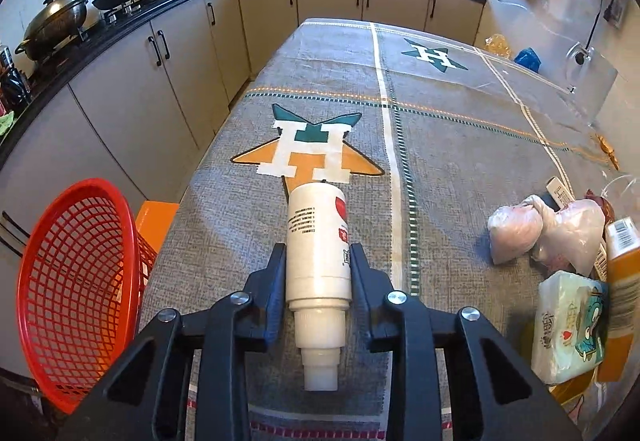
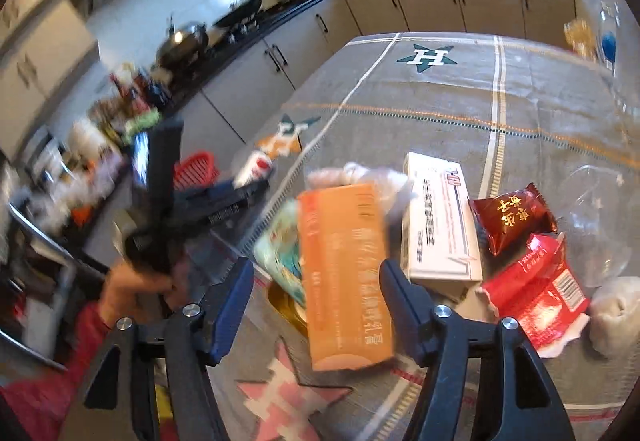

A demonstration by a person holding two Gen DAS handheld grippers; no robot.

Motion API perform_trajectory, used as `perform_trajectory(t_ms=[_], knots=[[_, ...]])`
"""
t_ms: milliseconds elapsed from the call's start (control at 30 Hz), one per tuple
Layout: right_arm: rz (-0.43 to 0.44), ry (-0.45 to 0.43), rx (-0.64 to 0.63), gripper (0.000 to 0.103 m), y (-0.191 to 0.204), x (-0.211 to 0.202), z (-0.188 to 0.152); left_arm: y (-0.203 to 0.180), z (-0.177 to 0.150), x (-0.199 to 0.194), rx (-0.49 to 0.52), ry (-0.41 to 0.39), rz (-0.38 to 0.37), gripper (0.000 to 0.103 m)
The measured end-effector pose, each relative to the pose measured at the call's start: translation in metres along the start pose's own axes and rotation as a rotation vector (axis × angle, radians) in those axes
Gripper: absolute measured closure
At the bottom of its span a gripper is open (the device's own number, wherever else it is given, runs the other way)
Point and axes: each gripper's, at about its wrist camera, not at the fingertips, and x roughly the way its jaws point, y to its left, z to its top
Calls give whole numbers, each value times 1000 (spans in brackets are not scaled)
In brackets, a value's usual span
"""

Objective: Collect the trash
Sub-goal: 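Grasp the orange medicine box with the right tool, then lift the white tube with the left tool while the right tool lifts the orange box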

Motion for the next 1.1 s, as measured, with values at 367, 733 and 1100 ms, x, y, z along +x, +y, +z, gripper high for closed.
perform_trajectory(t_ms=[367, 733, 1100], knots=[[-49, -9, 59, 33, -22, 2, -18, 0, -11, -8, 3, -14, -47, 74], [65, -80, 175, 53, -29, 4, -34, -8, -26, -31, 9, -67, -102, 74], [44, -199, 145, 53, 9, -34, -61, -16, -56, -97, 21, -199, -128, 74]])
